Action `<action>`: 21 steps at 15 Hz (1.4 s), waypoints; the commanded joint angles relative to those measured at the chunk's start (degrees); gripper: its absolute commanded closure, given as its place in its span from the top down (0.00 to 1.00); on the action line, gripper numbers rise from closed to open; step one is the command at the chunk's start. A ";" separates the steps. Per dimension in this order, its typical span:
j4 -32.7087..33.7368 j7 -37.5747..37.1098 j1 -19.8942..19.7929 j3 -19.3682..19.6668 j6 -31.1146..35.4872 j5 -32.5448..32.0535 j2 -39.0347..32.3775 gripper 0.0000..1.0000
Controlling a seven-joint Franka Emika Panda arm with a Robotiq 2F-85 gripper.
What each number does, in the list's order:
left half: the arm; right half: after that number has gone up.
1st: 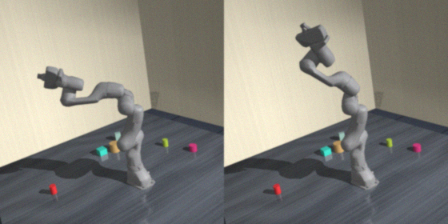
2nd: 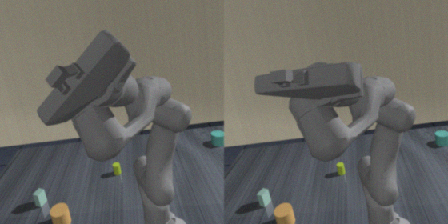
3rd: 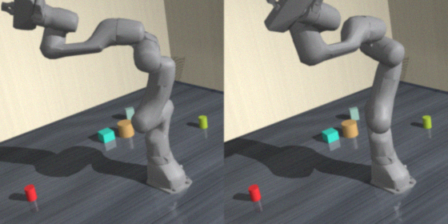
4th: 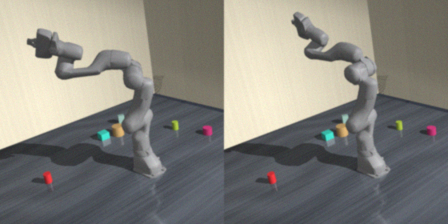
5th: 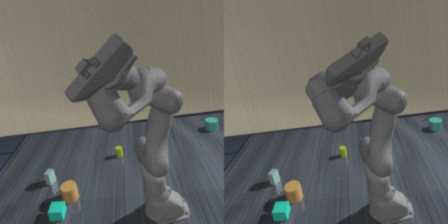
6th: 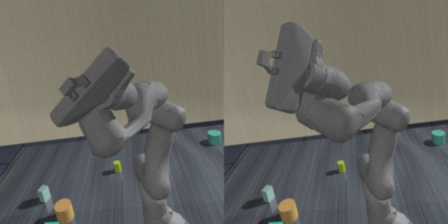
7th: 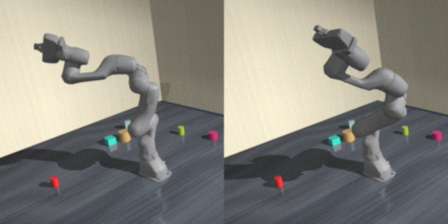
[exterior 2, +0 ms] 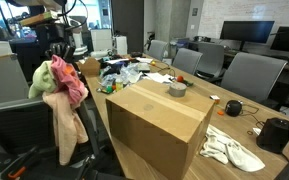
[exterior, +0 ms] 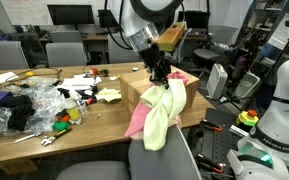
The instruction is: Pick up the clothes on the box and put them on the box.
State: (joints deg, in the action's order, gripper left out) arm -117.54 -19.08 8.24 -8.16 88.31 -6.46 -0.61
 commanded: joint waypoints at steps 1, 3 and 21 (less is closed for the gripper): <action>-3.23 -5.28 -0.05 0.15 3.30 -1.95 0.71 0.03; -4.56 -7.06 -0.24 0.36 3.90 -2.00 0.62 0.03; -9.51 -15.69 -1.83 2.20 5.16 -2.35 1.03 0.03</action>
State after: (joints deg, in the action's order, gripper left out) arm -126.22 -33.16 6.20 -5.77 92.68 -7.86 -0.95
